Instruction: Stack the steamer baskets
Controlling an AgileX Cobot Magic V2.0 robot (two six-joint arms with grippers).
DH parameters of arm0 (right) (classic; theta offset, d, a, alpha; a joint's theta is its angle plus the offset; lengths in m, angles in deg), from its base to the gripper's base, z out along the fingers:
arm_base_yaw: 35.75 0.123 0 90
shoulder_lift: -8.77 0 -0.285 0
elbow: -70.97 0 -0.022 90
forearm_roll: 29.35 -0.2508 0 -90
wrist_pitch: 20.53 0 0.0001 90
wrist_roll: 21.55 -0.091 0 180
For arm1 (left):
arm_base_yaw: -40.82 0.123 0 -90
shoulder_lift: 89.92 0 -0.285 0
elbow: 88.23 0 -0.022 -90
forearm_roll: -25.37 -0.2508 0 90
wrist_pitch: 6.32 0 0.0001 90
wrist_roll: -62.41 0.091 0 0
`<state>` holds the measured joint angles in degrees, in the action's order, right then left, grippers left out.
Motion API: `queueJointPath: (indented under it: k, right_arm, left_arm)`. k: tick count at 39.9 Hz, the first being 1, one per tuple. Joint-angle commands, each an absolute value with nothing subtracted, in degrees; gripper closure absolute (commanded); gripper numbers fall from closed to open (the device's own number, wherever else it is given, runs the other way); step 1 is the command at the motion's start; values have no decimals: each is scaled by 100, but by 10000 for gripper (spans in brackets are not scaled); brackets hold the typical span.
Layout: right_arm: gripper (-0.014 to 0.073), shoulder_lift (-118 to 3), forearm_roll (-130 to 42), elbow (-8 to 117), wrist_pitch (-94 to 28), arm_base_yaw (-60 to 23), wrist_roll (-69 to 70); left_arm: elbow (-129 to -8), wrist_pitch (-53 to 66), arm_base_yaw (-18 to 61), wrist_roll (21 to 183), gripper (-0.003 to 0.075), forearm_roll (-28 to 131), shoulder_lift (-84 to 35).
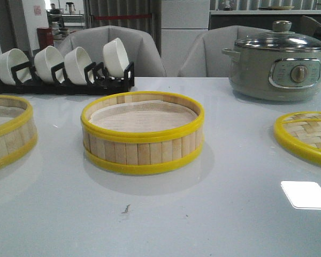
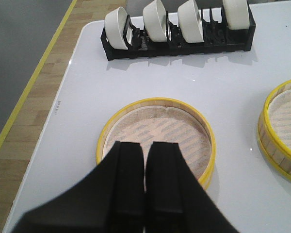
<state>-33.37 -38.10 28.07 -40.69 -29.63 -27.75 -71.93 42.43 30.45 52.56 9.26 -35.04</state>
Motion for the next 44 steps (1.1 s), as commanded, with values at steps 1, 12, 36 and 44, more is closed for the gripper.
queueJointPath:
  k: [1,12,36,44]
  right_arm:
    - [545,-3363,-3866,3048,-3496,-2965,-2721]
    - [545,-3363,-3866,3048,-3463,-2965,-2721]
    - [98,-3717,-3857,3048,-3294,-2965,-2716]
    - [13,-3723,-3791,3048,-3137,-2965,-2716]
  left_arm:
    - [-7358,3863,3013,5255,633,902,-3509]
    - [-7358,3863,3013,5255,633,984,-3509]
    - [-7358,3863,3013,5255,633,1059,-3509]
    - [-7350,3657,3013,5255,611,1082,-3496]
